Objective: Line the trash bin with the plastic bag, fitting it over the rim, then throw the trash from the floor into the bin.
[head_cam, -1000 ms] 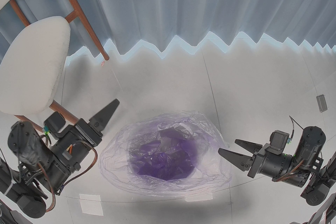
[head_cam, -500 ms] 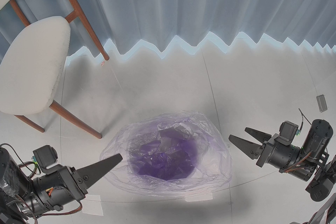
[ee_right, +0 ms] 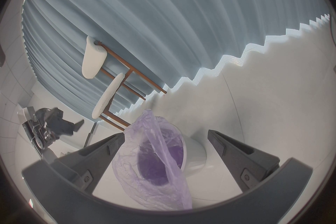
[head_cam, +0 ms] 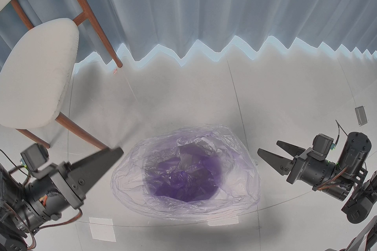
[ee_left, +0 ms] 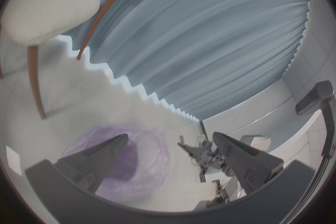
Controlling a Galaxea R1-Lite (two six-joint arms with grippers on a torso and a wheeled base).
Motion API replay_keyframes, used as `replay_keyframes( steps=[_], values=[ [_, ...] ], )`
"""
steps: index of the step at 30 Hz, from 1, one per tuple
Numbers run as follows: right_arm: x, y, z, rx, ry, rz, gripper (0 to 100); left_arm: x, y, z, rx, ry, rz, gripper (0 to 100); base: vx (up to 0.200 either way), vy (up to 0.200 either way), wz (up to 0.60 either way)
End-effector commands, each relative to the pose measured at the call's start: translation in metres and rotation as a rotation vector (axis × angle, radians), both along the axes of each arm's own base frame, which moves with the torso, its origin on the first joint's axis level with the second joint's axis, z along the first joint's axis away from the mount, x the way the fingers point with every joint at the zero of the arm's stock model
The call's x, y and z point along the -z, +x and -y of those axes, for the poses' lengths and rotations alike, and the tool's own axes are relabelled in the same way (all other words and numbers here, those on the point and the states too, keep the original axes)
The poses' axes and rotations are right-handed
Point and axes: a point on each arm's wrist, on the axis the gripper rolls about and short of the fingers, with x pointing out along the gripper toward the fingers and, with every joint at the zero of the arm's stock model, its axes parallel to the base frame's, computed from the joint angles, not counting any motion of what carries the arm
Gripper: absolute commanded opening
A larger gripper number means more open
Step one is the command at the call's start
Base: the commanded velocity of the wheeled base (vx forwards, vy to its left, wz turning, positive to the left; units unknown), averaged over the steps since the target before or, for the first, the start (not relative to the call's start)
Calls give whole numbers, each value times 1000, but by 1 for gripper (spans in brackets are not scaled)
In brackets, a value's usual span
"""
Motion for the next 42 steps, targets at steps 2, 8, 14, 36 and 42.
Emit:
replay_keyframes(
  steps=[2,8,14,36,42],
  values=[
    [-9,12,-5,8,1,13,100,-37,12,6,-6,-66,182,100,0,0,0],
    [-33,25,-12,7,-34,-52,100,-21,37,14,11,205,190,100,0,0,0],
    [-44,37,-18,-2,-97,-100,100,-10,59,23,80,338,215,100,0,0,0],
    [-21,48,-26,-119,-188,-147,100,51,155,-2,82,587,178,100,0,0,0],
    [-18,51,-29,-128,-175,-125,100,58,165,-1,82,589,162,100,0,0,0]
  ],
)
